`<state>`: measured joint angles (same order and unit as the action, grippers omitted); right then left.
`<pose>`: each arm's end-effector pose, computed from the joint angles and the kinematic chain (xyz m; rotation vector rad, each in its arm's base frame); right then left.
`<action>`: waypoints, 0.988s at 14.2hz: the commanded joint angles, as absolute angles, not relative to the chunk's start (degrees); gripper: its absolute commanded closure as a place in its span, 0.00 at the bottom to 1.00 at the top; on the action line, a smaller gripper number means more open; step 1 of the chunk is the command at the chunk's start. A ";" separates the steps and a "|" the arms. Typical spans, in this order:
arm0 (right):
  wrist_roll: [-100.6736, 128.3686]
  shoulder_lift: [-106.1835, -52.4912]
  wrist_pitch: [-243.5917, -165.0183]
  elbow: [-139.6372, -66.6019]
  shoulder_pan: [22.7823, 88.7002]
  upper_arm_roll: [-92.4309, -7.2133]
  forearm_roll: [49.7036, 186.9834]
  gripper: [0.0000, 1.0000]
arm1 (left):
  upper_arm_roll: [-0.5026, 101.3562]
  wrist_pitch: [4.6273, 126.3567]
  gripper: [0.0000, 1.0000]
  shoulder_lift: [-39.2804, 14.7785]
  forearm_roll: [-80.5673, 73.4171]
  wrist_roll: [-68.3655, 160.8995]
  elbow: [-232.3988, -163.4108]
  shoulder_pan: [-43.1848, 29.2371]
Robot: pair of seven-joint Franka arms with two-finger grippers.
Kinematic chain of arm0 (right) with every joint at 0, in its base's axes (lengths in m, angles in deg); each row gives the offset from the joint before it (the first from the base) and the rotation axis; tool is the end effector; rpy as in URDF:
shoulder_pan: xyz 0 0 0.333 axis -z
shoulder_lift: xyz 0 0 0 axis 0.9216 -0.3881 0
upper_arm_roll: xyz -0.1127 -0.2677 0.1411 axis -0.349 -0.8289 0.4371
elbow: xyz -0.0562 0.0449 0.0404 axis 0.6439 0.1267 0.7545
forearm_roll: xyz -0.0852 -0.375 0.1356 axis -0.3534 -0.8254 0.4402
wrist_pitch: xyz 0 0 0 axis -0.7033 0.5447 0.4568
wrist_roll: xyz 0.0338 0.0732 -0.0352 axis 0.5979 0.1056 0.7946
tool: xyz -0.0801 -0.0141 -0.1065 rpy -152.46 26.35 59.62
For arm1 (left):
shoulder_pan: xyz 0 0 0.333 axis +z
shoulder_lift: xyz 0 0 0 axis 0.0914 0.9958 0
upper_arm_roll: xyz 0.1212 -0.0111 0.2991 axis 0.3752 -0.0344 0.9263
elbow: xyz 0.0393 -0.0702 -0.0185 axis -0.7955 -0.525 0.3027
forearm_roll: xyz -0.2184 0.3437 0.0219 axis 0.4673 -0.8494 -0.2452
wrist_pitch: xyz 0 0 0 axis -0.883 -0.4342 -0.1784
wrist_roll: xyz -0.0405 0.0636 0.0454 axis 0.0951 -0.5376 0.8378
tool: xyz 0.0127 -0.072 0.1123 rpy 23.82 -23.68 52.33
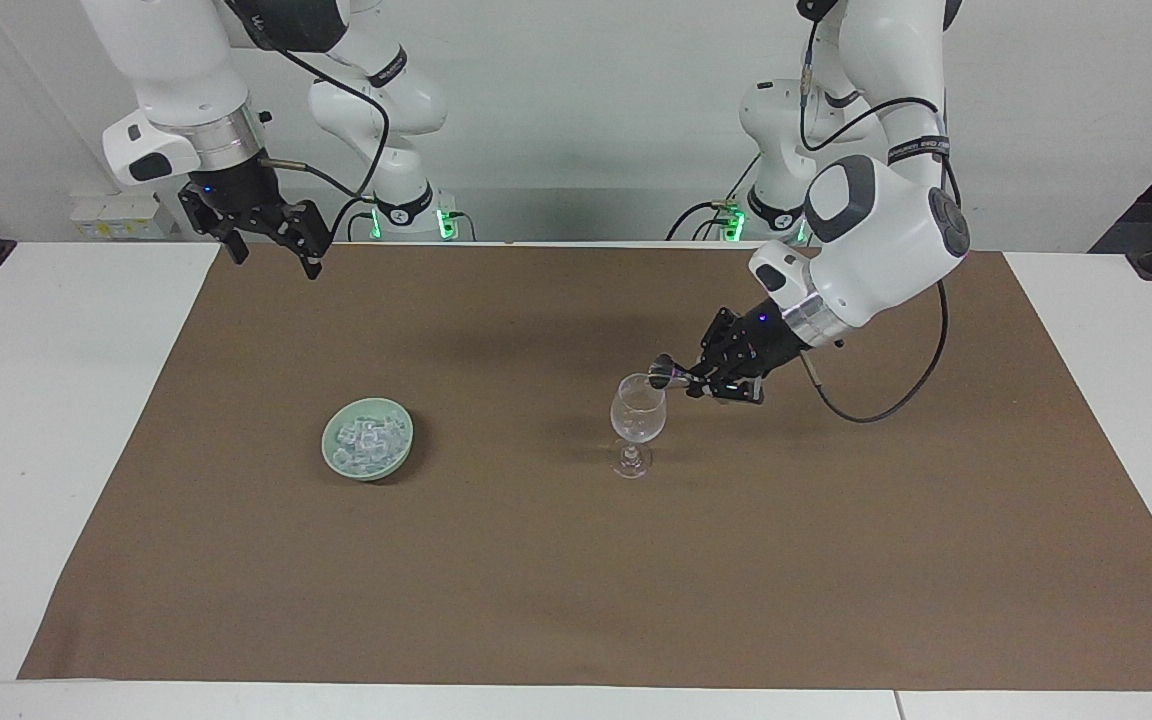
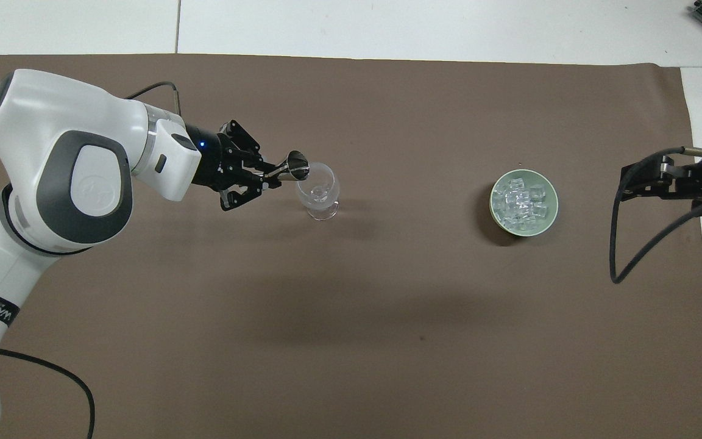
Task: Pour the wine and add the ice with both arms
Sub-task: 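Tilt the metal cup over the wine glass with the left gripper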
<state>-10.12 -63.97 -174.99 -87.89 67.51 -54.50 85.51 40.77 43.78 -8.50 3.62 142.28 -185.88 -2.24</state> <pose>0.5656 0.0162 0.6172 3.0798 -0.3722 0.0036 0.6120 -0.2597 0.4557 1.9274 -1.8251 0.5080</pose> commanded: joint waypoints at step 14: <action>-8.65 -64.52 -174.42 -86.82 68.31 -54.39 86.88 0.00 | 41.77 43.83 1.00 -8.86 -14.72 125.61 -180.64 -8.03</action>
